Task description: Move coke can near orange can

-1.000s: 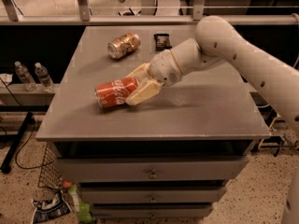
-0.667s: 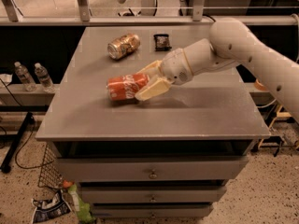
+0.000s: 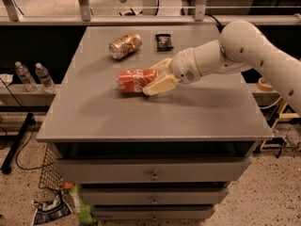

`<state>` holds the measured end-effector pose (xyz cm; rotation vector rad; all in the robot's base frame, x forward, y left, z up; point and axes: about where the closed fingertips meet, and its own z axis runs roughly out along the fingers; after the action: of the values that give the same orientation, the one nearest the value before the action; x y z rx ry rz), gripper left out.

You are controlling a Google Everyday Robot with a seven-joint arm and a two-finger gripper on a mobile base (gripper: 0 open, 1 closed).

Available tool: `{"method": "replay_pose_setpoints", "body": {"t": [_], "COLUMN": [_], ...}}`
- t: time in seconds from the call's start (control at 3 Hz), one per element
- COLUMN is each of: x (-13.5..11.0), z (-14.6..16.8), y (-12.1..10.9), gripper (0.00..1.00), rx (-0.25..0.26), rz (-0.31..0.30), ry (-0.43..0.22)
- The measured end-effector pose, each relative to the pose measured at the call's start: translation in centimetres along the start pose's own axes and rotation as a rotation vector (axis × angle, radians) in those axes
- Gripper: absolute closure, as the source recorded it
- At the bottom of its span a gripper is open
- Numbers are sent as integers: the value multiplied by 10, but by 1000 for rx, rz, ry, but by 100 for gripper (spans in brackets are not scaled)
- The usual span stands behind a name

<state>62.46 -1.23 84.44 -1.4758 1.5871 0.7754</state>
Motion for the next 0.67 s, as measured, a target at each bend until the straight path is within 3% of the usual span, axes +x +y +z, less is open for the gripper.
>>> {"method": "replay_pose_setpoints", "body": {"t": [0.67], "x": [-16], "z": [35], "y": [-14], "gripper": [100], "rx": [-2], "rz": [-21], "ry": [-6]}}
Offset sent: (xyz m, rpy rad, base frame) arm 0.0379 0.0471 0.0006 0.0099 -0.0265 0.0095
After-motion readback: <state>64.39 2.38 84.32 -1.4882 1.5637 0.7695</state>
